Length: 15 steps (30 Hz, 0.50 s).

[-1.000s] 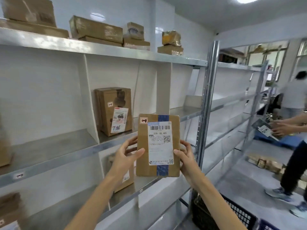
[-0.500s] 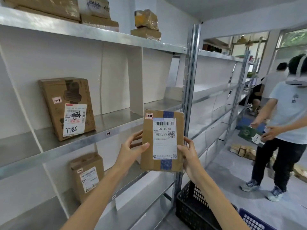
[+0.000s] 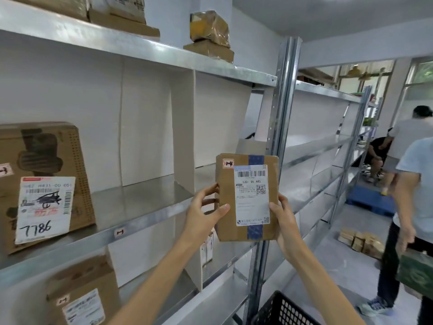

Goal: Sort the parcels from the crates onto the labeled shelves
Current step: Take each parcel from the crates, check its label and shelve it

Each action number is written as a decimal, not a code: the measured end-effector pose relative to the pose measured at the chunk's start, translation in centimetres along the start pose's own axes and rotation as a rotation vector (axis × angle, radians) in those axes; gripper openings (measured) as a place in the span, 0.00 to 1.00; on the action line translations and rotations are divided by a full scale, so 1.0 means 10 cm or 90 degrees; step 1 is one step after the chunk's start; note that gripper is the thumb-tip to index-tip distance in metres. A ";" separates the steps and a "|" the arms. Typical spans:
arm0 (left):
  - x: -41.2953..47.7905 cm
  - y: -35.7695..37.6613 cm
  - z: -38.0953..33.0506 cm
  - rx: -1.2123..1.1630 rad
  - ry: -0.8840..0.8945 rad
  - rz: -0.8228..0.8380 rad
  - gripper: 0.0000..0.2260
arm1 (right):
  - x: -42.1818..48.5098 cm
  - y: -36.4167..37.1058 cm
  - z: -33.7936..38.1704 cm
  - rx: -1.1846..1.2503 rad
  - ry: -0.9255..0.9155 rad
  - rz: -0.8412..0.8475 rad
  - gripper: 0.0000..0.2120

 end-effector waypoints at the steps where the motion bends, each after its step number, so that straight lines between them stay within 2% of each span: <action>1: 0.11 0.05 -0.01 0.017 0.014 -0.005 0.24 | 0.13 -0.03 0.01 0.007 -0.008 0.001 0.21; 4: 0.38 0.19 -0.09 0.072 0.068 -0.020 0.25 | 0.46 -0.10 0.00 0.016 -0.024 0.003 0.18; 6: 0.53 0.25 -0.12 0.087 0.099 -0.037 0.25 | 0.66 -0.11 0.03 0.016 -0.040 0.015 0.21; 15: 1.11 0.19 0.06 0.105 0.110 -0.134 0.24 | 1.43 0.16 -0.01 -0.031 -0.057 0.111 0.15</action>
Point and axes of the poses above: each hand's wrist, its own x-axis towards the middle knuckle, its own y-axis out of the palm, z = x × y, the point moved 9 cm from there along x, towards the middle knuckle
